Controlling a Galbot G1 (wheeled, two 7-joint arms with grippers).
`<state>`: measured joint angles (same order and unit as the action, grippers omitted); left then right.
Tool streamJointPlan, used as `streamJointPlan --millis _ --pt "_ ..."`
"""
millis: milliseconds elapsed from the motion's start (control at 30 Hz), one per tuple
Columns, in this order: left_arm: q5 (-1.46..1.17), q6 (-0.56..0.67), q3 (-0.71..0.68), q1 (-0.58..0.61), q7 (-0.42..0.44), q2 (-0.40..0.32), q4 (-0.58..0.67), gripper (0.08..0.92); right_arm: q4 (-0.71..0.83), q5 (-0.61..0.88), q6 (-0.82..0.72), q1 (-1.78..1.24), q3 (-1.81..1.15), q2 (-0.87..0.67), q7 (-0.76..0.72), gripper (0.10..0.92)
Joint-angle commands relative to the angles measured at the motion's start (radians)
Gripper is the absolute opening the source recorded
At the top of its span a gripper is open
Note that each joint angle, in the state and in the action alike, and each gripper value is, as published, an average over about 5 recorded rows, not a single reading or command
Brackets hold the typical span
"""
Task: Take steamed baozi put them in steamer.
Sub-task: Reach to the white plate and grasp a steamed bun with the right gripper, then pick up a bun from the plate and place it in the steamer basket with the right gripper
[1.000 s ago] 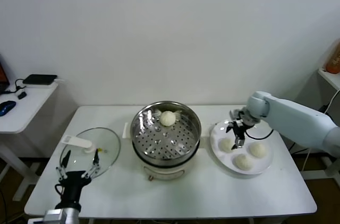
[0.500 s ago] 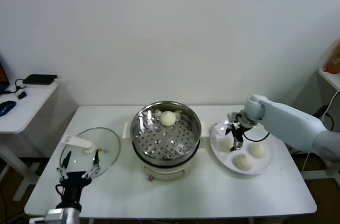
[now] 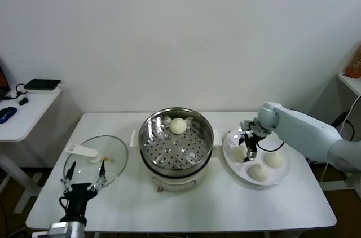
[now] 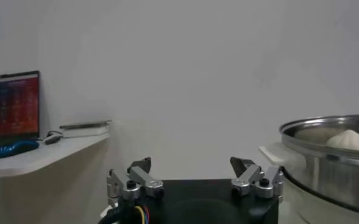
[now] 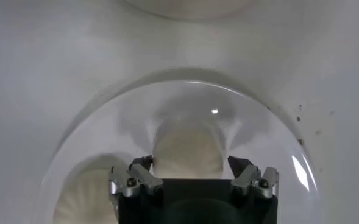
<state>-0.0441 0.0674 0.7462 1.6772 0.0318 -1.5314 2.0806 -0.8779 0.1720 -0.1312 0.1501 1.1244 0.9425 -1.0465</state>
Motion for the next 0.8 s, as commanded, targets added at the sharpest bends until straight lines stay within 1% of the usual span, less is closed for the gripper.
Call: streamJointPlan --millis 33,100,167,400,500,633,800 --pt "0.002 0.001 0.0 0.001 0.0 -0.001 -0.001 0.823 0.007 -0.003 0.001 -0.003 -0.005 0.003 -0.006 0.72" --pt "0.003 0.002 0.0 0.002 0.0 -0.001 -0.001 0.823 0.007 -0.003 0.002 -0.004 -0.007 0.002 -0.007 0.685" --pt "0.003 0.002 0.0 0.002 -0.001 -0.001 -0.002 0.823 0.006 -0.003 0.002 -0.004 -0.008 0.001 -0.008 0.675" --pt "0.004 0.002 0.0 0.001 -0.001 -0.003 -0.003 0.823 -0.003 0.004 0.001 0.007 -0.015 -0.003 -0.012 0.678" --pt "0.004 0.002 0.0 0.0 -0.001 -0.003 -0.003 0.823 -0.017 0.033 -0.005 0.039 0.001 -0.009 -0.013 0.679" --pt "0.004 0.002 0.002 0.0 -0.002 -0.004 -0.002 0.823 -0.052 0.126 -0.026 0.125 0.069 -0.024 -0.018 0.679" --pt "0.004 0.002 0.002 -0.002 -0.002 -0.006 -0.002 0.823 -0.11 0.298 -0.056 0.289 0.193 -0.037 -0.022 0.679"
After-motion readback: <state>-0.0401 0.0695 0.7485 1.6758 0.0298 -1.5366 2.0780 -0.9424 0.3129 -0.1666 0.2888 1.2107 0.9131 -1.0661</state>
